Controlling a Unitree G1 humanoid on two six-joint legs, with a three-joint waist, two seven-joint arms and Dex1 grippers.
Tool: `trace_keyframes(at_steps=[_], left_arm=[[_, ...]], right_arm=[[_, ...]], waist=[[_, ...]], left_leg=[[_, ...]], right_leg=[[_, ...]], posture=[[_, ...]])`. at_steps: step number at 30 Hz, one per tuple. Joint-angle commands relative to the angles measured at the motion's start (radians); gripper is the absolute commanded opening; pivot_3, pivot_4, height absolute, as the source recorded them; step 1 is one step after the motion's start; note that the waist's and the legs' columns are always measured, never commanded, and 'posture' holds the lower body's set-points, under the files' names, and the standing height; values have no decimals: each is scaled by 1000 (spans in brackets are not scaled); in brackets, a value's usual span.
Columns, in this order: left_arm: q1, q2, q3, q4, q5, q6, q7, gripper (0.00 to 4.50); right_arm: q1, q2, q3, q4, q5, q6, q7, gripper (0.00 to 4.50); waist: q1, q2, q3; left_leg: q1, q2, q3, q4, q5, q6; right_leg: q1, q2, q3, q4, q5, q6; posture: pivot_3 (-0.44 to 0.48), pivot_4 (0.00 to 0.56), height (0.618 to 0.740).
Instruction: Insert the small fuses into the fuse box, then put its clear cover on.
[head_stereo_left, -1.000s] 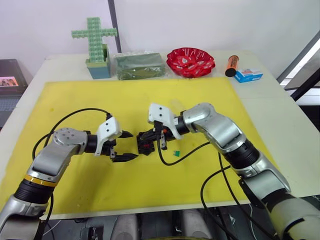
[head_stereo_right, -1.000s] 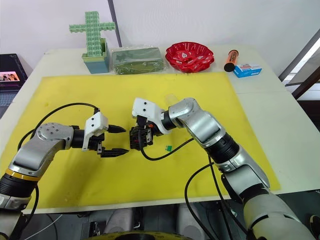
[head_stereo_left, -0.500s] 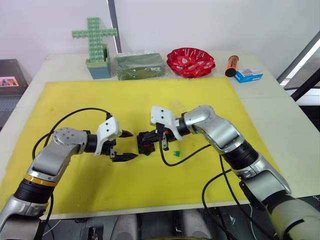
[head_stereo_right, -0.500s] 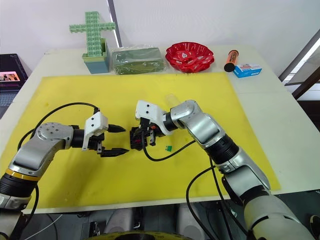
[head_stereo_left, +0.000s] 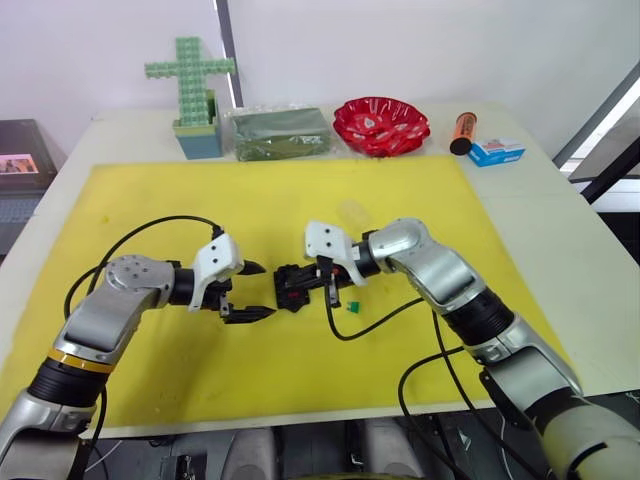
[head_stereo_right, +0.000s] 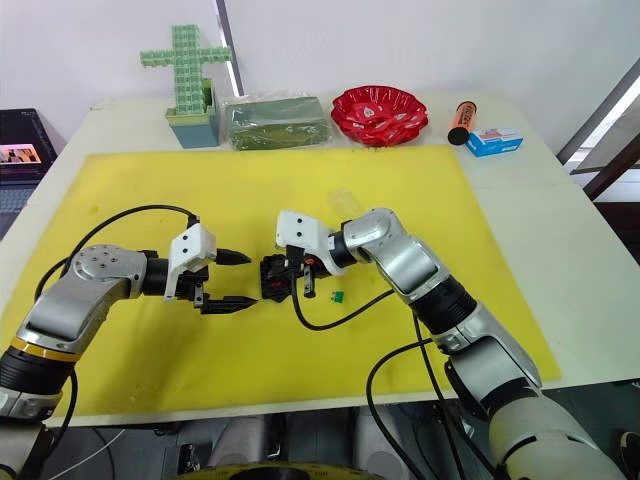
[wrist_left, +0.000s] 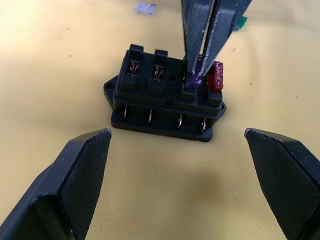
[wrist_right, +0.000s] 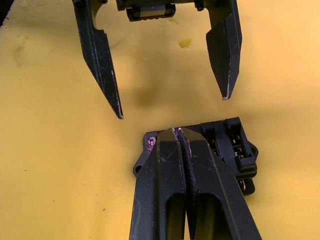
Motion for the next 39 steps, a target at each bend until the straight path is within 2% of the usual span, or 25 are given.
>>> trace_keyframes(at_steps=[1,11,21,25,33,39], left_arm=[[-9,12,30,-25,-6,-7,1,4500],[-10,10,28,-30,-7,-5,2,4500],[-5,11,31,-37,-11,0,3,4500],[-2,12,34,-39,-12,2,4,4500],[7,10,42,-41,-16,5,9,4500],[9,8,39,-42,-19,4,13,4500]], right_arm=[[28,-13,31,105,-73,11,-26,45],[51,-26,58,125,-109,-43,-3,45],[66,8,4,112,-77,-49,-8,45],[55,14,-43,36,-33,-31,11,45],[15,14,-134,-147,93,142,22,45],[16,2,-141,-194,119,186,10,45]], waist=[[0,0,0],[0,0,0],[-1,0,-1],[-1,1,-1],[-1,1,0],[0,1,0]], left_leg=[[0,0,0,0,0,0],[0,0,0,0,0,0],[1,0,0,0,0,0],[1,0,0,0,0,0],[-3,0,0,0,0,0],[-3,0,0,0,0,0]], right_leg=[[0,0,0,0,0,0],[1,0,0,0,0,0],[1,0,0,0,0,0],[1,0,0,0,0,0],[-3,0,0,0,0,0],[-3,0,0,0,0,0]], posture=[[0,150,740],[0,150,740],[0,150,740],[0,150,740],[0,150,740],[0,150,740]])
